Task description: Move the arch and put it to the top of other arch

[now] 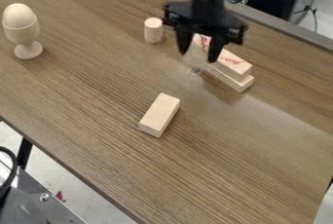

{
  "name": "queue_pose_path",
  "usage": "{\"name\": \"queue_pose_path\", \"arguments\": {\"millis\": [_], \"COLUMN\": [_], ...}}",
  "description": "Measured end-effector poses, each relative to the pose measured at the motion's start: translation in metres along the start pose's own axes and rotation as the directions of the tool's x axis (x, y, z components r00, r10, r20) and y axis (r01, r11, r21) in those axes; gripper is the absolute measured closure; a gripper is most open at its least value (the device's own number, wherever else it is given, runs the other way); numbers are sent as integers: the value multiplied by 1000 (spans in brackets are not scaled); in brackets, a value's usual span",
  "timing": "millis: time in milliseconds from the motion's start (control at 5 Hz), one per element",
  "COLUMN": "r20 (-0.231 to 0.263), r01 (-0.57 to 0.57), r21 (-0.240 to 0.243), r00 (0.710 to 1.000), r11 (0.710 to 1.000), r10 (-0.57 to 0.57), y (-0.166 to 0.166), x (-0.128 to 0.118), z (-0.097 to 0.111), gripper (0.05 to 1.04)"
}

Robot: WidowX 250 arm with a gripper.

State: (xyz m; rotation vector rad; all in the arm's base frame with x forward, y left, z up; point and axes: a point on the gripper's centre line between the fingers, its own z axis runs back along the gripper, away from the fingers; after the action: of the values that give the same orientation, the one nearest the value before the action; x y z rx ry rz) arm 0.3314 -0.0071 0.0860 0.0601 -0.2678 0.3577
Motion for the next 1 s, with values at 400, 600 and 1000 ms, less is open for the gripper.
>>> {"name": "queue_pose_path", "arguments": {"millis": [400, 600, 1000], "r20": [-59, -84, -51], "r01": [-492, -598, -802], "r21": [-11, -114, -132], "r00": [869, 801, 593], "r11": [870, 793, 583], "r10": [491, 592, 804], "y": [-13, -24, -31], "x": [7, 14, 22], "z": [7, 4, -15], "gripper": [536, 537, 537]}}
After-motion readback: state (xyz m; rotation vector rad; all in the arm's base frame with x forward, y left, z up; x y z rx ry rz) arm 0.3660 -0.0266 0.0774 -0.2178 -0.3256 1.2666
